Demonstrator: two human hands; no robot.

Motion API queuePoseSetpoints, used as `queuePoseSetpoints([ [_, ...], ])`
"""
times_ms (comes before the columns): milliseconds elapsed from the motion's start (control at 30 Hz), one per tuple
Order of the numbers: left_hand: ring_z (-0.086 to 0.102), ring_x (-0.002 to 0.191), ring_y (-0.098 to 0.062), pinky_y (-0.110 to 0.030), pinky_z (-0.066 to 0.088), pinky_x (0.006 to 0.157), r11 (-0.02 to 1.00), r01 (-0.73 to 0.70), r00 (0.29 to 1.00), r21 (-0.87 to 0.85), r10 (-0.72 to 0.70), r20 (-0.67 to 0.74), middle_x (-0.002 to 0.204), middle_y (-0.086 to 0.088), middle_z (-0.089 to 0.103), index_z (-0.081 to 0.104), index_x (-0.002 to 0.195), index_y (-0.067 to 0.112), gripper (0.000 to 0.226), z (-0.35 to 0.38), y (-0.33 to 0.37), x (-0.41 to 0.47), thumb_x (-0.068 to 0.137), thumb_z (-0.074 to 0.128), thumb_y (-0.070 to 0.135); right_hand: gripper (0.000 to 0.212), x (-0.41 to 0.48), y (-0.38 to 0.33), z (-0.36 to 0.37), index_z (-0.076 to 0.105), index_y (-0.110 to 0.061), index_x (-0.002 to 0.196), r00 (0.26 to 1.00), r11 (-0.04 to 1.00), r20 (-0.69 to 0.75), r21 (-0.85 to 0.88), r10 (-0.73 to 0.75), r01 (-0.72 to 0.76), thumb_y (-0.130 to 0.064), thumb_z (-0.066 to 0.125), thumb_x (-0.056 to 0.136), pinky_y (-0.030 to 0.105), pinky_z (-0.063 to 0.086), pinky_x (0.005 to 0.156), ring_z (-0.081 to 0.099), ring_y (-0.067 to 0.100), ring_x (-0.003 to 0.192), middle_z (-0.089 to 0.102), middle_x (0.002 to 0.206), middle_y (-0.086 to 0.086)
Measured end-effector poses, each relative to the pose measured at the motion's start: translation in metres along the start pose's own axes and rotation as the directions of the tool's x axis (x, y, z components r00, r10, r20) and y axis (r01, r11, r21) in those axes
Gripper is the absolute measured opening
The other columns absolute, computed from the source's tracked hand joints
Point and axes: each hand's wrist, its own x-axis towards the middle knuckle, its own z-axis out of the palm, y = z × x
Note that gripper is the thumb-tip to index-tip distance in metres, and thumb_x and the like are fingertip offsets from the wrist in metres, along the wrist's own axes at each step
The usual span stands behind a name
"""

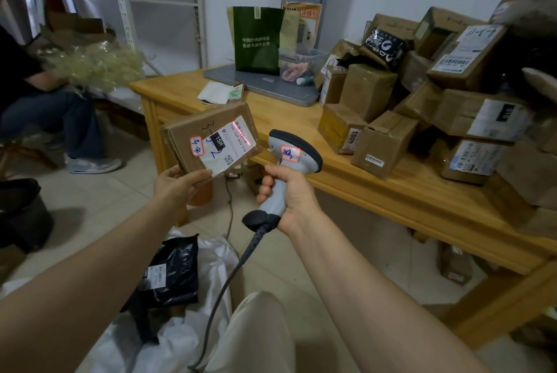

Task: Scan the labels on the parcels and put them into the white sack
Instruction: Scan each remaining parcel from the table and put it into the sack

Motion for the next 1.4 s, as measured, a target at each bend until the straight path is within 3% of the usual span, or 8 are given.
queuePoseSetpoints([
  [300, 0.066, 0.104, -0.025, -0.042, 0.052, 0.096, 1.000, -0.004, 1.000, -0.006, 0.004, -0.022, 0.114, -0.010, 0.069, 0.060, 0.117, 0.006, 0.059, -0.005, -0.006, 0.004, 0.063, 0.085, 0.007, 0.019, 0.003, 0.006, 0.005, 0.054, -0.008, 0.067, 1.000, 0.999, -0.009, 0.042, 0.023, -0.023, -0.002, 0.062, 0.084, 0.018, 0.040, 0.039, 0.045, 0.011, 0.037, 0.051, 0.052, 0.003],
  [533, 0.064, 0.108, -0.027, -0.042, 0.051, 0.097, 0.998, 0.001, 0.998, -0.056, -0.005, -0.065, 0.120, -0.014, 0.065, 0.051, 0.129, 0.003, 0.073, -0.008, -0.008, 0.007, 0.064, 0.084, 0.005, 0.021, 0.005, 0.011, 0.008, 0.054, -0.009, 0.066, 0.999, 0.999, -0.020, 0.030, 0.029, -0.029, -0.003, 0.061, 0.085, 0.017, 0.039, 0.039, 0.044, 0.011, 0.038, 0.050, 0.052, 0.003],
  [767, 0.068, 0.098, -0.024, -0.035, 0.055, 0.090, 0.990, 0.051, 0.982, -0.128, -0.073, -0.176, 0.115, -0.014, 0.067, 0.059, 0.113, 0.001, 0.049, -0.024, -0.018, 0.011, 0.071, 0.083, 0.012, 0.018, 0.014, 0.019, 0.002, 0.053, -0.008, 0.071, 0.998, 0.997, -0.007, -0.048, 0.062, -0.062, -0.003, 0.062, 0.085, 0.017, 0.038, 0.037, 0.044, 0.011, 0.036, 0.050, 0.054, 0.005],
  [833, 0.068, 0.098, -0.021, -0.030, 0.056, 0.085, 0.981, 0.121, 0.955, -0.153, -0.157, -0.250, 0.115, -0.014, 0.067, 0.060, 0.105, 0.004, 0.043, -0.043, -0.034, 0.015, 0.072, 0.083, 0.021, 0.019, 0.019, 0.028, -0.003, 0.052, -0.007, 0.070, 0.995, 0.991, -0.003, -0.085, 0.101, -0.101, -0.002, 0.061, 0.086, 0.017, 0.038, 0.037, 0.043, 0.012, 0.036, 0.050, 0.053, 0.005],
  [933, 0.059, 0.115, -0.021, -0.029, 0.050, 0.097, 0.948, 0.272, 0.895, -0.163, -0.311, -0.319, 0.134, -0.016, 0.055, 0.047, 0.132, 0.006, 0.066, -0.078, -0.064, 0.022, 0.079, 0.076, 0.032, 0.022, 0.030, 0.045, -0.009, 0.050, -0.009, 0.068, 0.982, 0.976, -0.006, -0.114, 0.188, -0.187, -0.003, 0.058, 0.088, 0.017, 0.037, 0.038, 0.043, 0.011, 0.036, 0.048, 0.049, 0.003],
  [1133, 0.053, 0.118, -0.031, -0.038, 0.056, 0.085, 0.834, 0.480, 0.677, -0.273, -0.550, -0.490, 0.139, -0.012, 0.047, 0.034, 0.143, 0.022, 0.071, -0.133, -0.113, 0.027, 0.084, 0.071, 0.035, 0.024, 0.066, 0.085, -0.014, 0.048, -0.009, 0.068, 0.949, 0.936, -0.066, -0.157, 0.309, -0.316, -0.005, 0.055, 0.090, 0.017, 0.035, 0.037, 0.041, 0.011, 0.034, 0.046, 0.048, 0.002],
  [1233, 0.055, 0.115, -0.031, -0.041, 0.056, 0.082, 0.803, 0.537, 0.616, -0.258, -0.583, -0.530, 0.135, -0.012, 0.050, 0.036, 0.142, 0.019, 0.067, -0.157, -0.145, 0.030, 0.085, 0.069, 0.035, 0.024, 0.082, 0.103, -0.016, 0.050, -0.009, 0.067, 0.926, 0.911, -0.083, -0.171, 0.368, -0.376, -0.005, 0.055, 0.090, 0.016, 0.036, 0.037, 0.041, 0.011, 0.034, 0.047, 0.046, 0.001],
  [1400, 0.059, 0.096, -0.031, -0.044, 0.053, 0.083, 0.809, 0.541, 0.581, -0.229, -0.556, -0.595, 0.122, -0.012, 0.056, 0.043, 0.135, 0.009, 0.057, -0.195, -0.190, 0.045, 0.088, 0.064, 0.033, 0.021, 0.107, 0.127, -0.018, 0.051, -0.008, 0.068, 0.895, 0.874, -0.118, -0.195, 0.429, -0.445, -0.006, 0.057, 0.088, 0.016, 0.039, 0.039, 0.044, 0.012, 0.034, 0.048, 0.050, 0.002],
])
